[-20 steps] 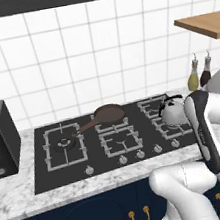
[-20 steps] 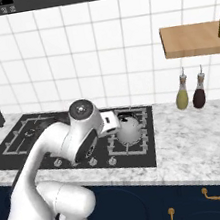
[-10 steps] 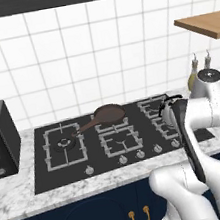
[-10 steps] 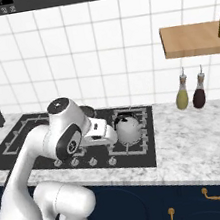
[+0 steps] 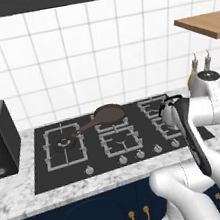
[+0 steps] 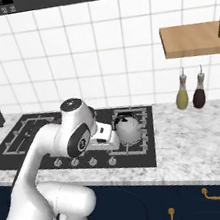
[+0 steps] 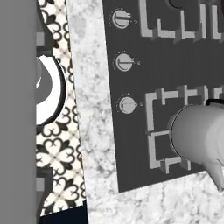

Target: Pick the kettle from the counter and place it on a stove burner. Then turn the burner on.

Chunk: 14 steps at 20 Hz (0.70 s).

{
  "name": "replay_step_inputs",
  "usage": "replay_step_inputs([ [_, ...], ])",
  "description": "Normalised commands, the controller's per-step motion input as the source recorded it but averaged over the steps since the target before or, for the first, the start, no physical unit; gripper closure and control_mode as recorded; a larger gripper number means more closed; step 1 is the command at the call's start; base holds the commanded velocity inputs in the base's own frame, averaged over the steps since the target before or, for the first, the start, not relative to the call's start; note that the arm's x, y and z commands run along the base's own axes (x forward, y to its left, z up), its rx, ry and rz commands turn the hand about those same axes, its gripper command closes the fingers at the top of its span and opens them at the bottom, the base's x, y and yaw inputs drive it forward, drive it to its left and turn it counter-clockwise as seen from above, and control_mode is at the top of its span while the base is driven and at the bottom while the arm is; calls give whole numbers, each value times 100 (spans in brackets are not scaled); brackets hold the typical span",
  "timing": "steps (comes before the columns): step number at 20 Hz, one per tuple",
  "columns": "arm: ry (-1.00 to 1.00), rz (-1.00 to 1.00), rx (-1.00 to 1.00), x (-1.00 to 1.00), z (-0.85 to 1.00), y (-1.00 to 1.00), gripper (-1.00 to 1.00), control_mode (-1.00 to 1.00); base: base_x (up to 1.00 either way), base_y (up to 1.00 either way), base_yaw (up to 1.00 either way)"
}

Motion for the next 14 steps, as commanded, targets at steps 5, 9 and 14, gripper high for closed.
replay_step_inputs([
  [5,12,0,8,25,-45,0,-100,-100,0,0,0],
  [9,13,0,0,28,-29,0,-100,-100,0,0,0],
  [14,8,1,0,33,-32,0,-100,-100,0,0,0],
])
